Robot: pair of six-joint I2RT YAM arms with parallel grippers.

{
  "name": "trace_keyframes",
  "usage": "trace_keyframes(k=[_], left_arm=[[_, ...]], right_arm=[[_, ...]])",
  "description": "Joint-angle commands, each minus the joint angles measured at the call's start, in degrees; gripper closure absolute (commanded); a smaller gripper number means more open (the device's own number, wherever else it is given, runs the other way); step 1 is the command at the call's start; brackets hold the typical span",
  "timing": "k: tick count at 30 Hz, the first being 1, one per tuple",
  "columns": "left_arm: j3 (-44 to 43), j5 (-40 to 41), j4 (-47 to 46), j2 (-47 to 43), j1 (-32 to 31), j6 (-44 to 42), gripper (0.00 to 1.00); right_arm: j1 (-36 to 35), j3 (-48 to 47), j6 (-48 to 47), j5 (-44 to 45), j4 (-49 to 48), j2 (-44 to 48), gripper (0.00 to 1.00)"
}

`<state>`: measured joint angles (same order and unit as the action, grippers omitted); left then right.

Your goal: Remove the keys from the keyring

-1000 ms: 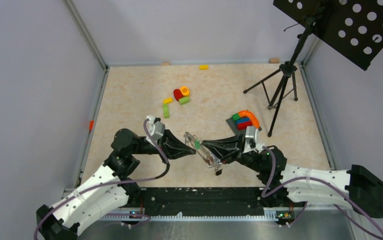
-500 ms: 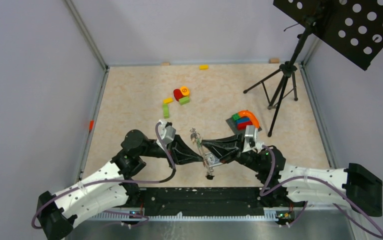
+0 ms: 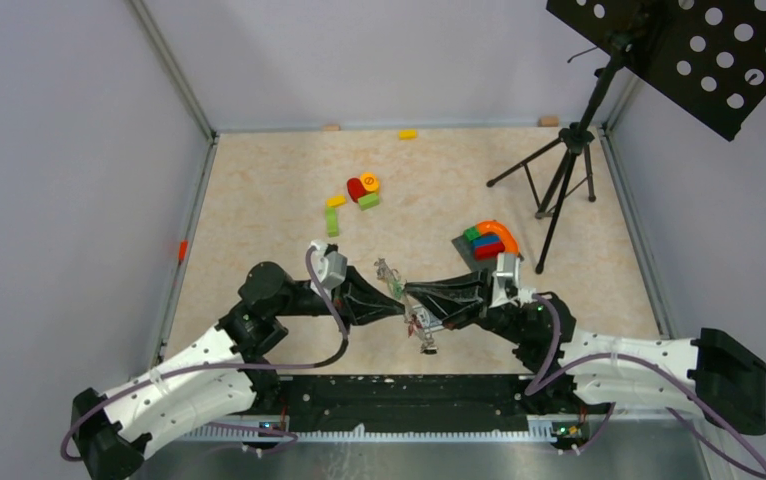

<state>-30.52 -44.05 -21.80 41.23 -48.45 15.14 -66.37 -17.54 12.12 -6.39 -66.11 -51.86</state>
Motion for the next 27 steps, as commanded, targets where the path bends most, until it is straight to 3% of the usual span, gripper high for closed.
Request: trace_keyframes(k=[1, 8, 27], left_arm=[[-0.07, 2.84, 0.72, -2.04, -0.16, -2.44, 0.9], [0.61, 3.98, -0.5, -3.07, -0.15, -2.04, 0.83], [-0.25, 3.99, -5.76, -1.27, -0.15, -0.55, 0.79]], right_arm=[[-0.6, -0.12, 0.92, -2.09, -6.64, 1.85, 1.0], [-0.61, -0.5, 1.11, -3.66, -6.76, 1.7, 1.0], [-0.6, -0.41, 0.57, -4.86, -5.39, -0.5, 1.0]])
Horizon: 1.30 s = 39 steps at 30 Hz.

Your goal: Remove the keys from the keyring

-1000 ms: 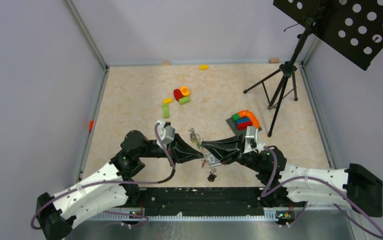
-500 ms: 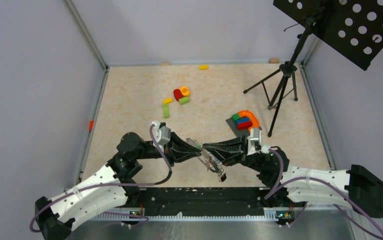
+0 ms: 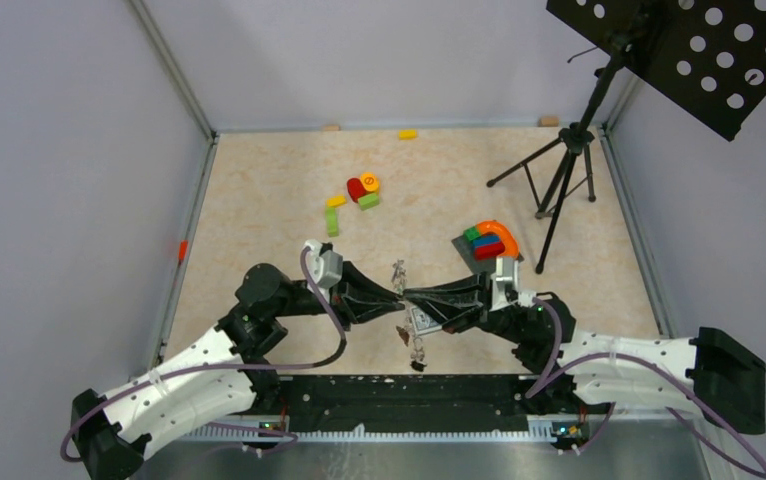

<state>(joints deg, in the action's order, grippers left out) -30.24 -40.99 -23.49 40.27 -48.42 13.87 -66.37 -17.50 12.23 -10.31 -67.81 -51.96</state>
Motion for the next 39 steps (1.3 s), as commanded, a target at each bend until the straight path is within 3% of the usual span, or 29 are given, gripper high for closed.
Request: trace_keyframes(k=[1, 8, 12, 19, 29, 35, 39], left_arm=[[-0.52, 1.05, -4.23, -0.37, -0.22, 0.68, 0.78], [-0.36, 1.25, -4.73, -0.12, -0.18, 0.63, 0.8], [-0.34, 0.85, -5.12, -0.04, -0.18, 0.38, 1.0], [-0.38, 0.32, -3.71, -0.83, -0.18, -0.55, 1.0], [-3.22, 0.44, 5.1, -1.97, -0.18, -5.3, 1.0], [-4.68, 0.54, 10.98, -1.45, -0.18, -8.8, 1.0], [-5.84, 0.42, 14.9, -1.39, -0.17, -11.08, 1.0]], right_arm=[[-0.6, -0.34, 0.49, -1.01, -3.78, -0.54, 1.0], [-0.6, 0.16, 0.57, -1.01, -4.08, -0.68, 1.0], [-0.6, 0.47, 0.54, -0.9, -4.07, -0.71, 1.0], [-0.62, 0.82, 0.02, -0.77, -2.79, 0.32, 1.0], [-0.6, -2.73, -8.46, -3.38, 20.0, 5.57, 1.0], [-0.61, -3.2, -11.81, -2.15, 26.53, 10.62, 0.83], [-0.62, -3.57, -14.13, -0.7, 30.14, 13.14, 0.77]])
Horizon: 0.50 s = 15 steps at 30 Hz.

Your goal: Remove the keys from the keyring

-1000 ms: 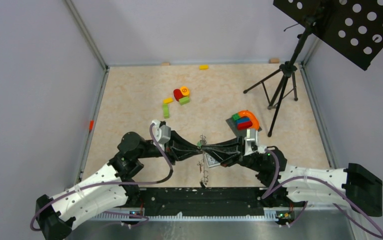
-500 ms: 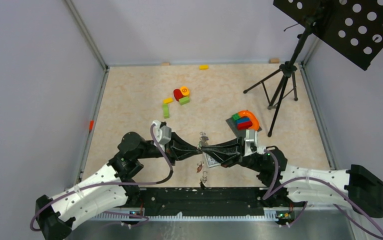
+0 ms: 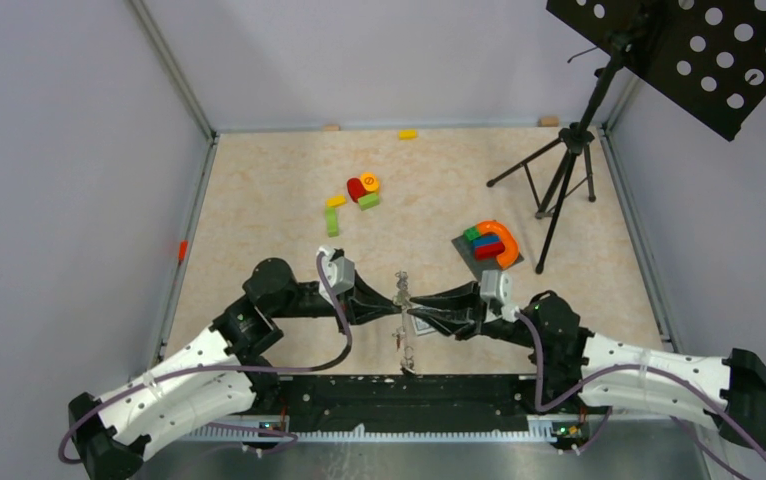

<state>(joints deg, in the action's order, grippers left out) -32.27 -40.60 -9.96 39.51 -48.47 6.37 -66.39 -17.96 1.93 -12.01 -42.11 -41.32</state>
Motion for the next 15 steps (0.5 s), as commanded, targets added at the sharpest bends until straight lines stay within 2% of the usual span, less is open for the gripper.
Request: trace_keyframes(k=[1, 6, 15], left_arm=[[-3.99, 0.01, 1.95, -0.6, -0.12, -4.2, 1.0], [-4.95, -1.83, 5.09, 0.15, -0.13, -7.92, 1.0], [-10.84, -11.13, 20.45, 2.79, -0.14, -20.02, 1.0]], right_arm=[[-0.58, -3.17, -4.01, 1.22, 5.19, 3.0, 0.77], [-0.58, -3.47, -4.95, 1.64, 8.68, 4.42, 0.73], [-0.58, -7.82, -12.4, -4.99, 21.96, 4.44, 0.63]])
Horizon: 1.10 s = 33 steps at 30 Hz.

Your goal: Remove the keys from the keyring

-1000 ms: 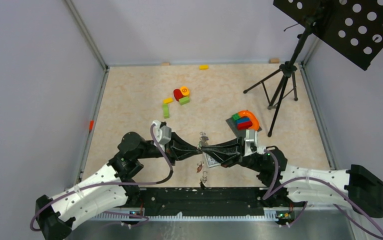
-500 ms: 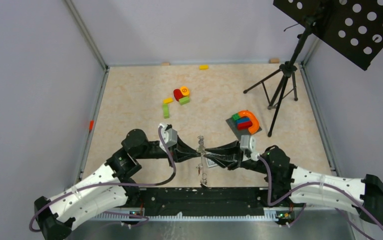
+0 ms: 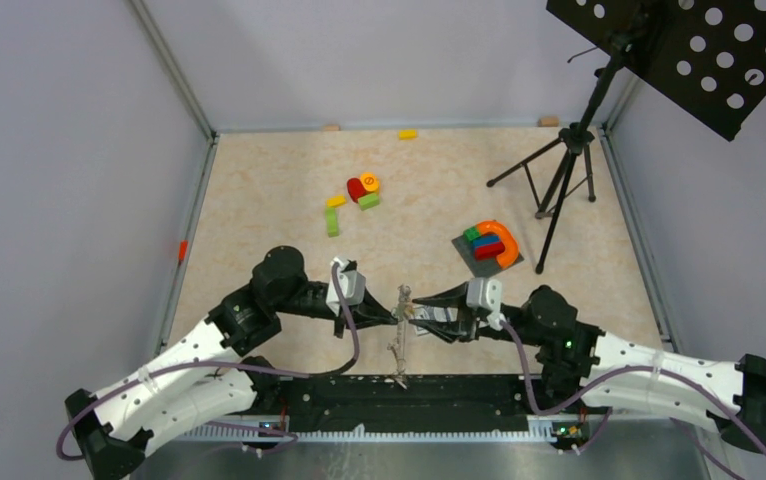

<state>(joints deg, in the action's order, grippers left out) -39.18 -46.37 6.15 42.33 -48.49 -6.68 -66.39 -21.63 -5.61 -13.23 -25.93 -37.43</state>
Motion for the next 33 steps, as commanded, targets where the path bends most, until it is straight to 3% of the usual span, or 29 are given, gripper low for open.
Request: trace_keyframes(k=[1, 7, 18, 28, 30, 33], left_arm=[[-4.09, -6.15, 4.74, -0.15, -0.07, -7.6, 1.0], [-4.28, -10.05, 6.1, -0.11, -0.11, -9.99, 1.0], [-5.2, -13.33, 8.17, 2.47, -0.11, -10.73, 1.0], [-4.8, -14.1, 8.17, 3.0, -0.11, -10.14, 1.0], [-4.62, -14.09, 8.17, 3.02, -0.12, -10.11, 1.0], [-4.33, -14.04, 7.93, 3.11, -0.11, -10.02, 1.0]], right_arm=[[-0.59, -4.11, -5.73, -4.48, 6.1, 0.37, 0.61], [-0.58, -2.93, -9.4, -9.21, 4.3, 0.09, 0.53], [-0.6, -5.0, -10.57, -16.04, 1.64, -6.37, 0.54], [-0.58, -6.03, -9.27, -18.64, -1.92, -10.31, 0.64], [-0.58, -6.06, -9.1, -18.82, -1.93, -10.16, 0.68], [-0.58, -6.06, -8.75, -19.02, -1.9, -10.03, 0.83]])
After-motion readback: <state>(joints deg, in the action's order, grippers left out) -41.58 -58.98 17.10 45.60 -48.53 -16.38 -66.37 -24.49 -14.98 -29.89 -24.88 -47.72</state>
